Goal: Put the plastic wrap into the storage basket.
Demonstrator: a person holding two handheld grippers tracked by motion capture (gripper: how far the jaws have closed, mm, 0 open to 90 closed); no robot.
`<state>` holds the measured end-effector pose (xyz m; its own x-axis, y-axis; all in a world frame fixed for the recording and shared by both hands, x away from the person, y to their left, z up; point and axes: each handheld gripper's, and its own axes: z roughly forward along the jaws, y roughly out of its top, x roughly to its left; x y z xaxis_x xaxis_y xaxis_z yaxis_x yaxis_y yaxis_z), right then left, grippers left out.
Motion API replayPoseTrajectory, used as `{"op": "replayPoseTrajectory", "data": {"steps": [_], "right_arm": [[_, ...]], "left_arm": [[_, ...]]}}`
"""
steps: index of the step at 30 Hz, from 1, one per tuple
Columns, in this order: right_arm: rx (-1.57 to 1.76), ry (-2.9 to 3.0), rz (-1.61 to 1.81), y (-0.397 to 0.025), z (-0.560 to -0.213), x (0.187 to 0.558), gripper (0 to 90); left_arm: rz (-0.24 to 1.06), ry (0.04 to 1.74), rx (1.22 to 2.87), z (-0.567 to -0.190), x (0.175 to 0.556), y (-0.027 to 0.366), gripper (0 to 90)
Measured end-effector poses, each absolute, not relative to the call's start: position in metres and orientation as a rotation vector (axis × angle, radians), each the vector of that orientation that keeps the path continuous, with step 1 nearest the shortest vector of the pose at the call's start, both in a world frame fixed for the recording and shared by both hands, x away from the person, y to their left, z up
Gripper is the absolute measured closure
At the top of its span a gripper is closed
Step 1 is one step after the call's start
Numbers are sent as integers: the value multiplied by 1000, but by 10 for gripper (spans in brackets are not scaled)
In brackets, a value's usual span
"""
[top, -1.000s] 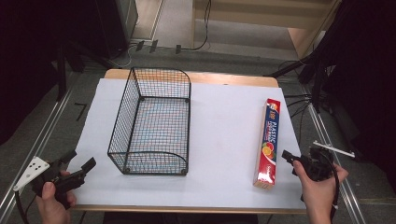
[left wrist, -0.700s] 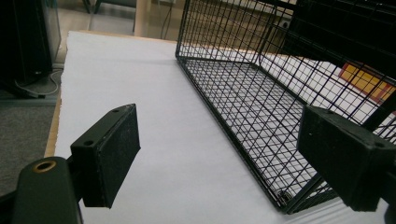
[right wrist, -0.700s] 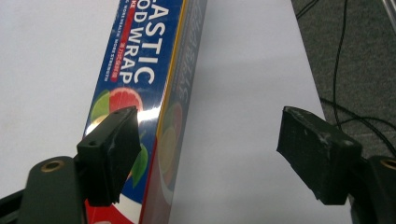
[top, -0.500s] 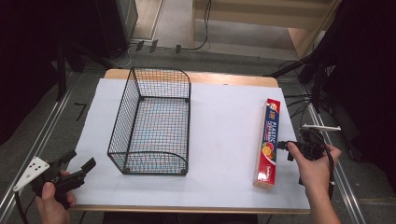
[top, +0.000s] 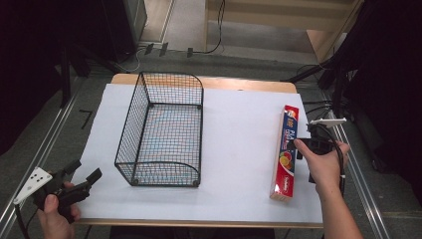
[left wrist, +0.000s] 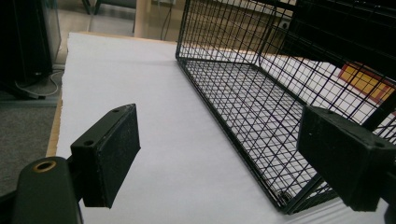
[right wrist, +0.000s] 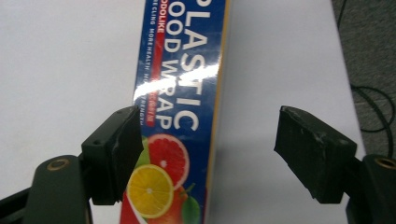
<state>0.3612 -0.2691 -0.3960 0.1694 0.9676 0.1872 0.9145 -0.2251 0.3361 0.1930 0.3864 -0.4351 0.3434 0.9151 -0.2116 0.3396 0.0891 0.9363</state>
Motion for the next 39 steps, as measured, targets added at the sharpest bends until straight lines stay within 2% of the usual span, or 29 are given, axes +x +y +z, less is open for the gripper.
{"op": "replayPoseTrajectory", "data": {"steps": [13, 30, 35, 36, 39], "right_arm": [[2314, 1863, 451, -253, -401, 378, 192], [2373, 1862, 264, -232, -416, 394, 199], [2366, 1854, 158, -225, -419, 400, 271], [2373, 1851, 142, -224, -420, 401, 325], [2372, 1838, 116, -223, -422, 402, 368]], "left_arm": [[636, 1206, 1472, -435, 193, 387, 134], [632, 1213, 1468, -435, 193, 387, 135], [629, 1216, 1471, -435, 194, 387, 135], [630, 1214, 1472, -435, 194, 387, 135], [627, 1213, 1475, -435, 194, 386, 135]]}}
